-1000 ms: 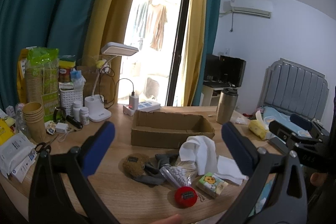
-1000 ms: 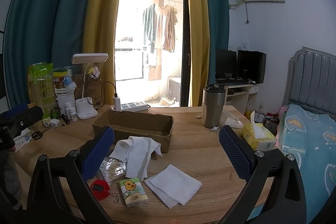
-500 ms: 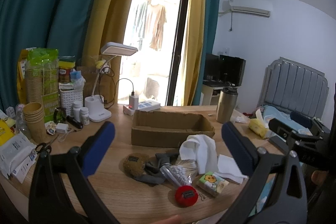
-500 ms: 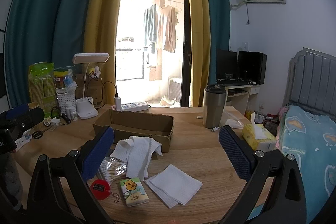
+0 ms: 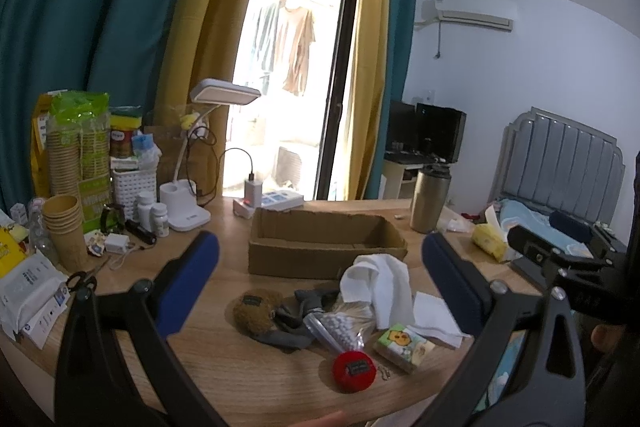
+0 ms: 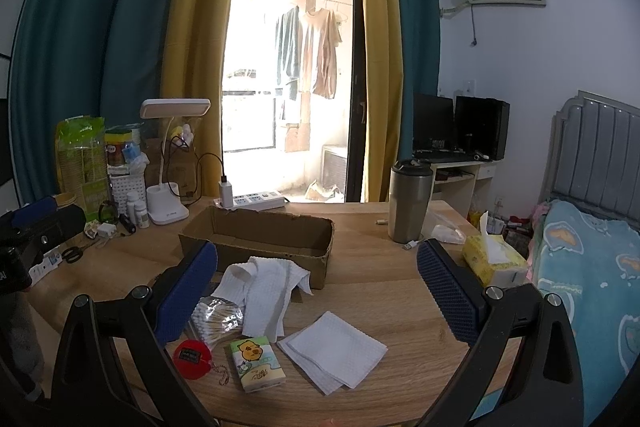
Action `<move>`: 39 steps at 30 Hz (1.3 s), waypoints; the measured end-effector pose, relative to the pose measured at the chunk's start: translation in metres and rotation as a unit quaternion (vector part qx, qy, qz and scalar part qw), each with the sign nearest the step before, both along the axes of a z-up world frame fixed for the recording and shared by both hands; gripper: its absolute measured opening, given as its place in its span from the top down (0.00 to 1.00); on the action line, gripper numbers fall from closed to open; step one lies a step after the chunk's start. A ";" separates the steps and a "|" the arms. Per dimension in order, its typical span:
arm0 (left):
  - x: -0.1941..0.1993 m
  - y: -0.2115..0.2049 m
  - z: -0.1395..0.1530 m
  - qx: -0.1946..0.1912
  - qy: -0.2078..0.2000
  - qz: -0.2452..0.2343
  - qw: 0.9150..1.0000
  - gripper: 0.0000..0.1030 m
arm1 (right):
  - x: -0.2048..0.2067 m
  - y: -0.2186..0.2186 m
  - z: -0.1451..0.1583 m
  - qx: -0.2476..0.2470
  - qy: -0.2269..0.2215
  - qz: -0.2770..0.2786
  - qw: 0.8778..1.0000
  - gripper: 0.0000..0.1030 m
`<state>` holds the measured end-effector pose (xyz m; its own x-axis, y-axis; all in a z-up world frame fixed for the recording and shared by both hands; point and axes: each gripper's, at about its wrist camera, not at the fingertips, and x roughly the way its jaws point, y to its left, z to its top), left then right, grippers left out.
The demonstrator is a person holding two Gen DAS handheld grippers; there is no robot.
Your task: Organize soft objects
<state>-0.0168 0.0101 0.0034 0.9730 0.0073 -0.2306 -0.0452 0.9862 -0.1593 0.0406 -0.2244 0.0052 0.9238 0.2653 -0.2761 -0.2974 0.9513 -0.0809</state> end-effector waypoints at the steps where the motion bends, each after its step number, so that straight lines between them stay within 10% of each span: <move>1: 0.000 0.000 0.000 0.000 0.001 -0.001 1.000 0.01 | 0.000 0.000 0.000 0.000 0.000 0.000 1.000 0.01; 23: 0.004 -0.005 -0.012 -0.007 0.015 -0.009 1.000 0.01 | 0.008 -0.004 -0.010 -0.012 0.011 -0.003 1.000 0.01; 39: 0.056 -0.031 -0.085 0.019 0.150 -0.070 0.986 0.01 | 0.057 -0.026 -0.071 -0.035 0.092 -0.023 0.995 0.01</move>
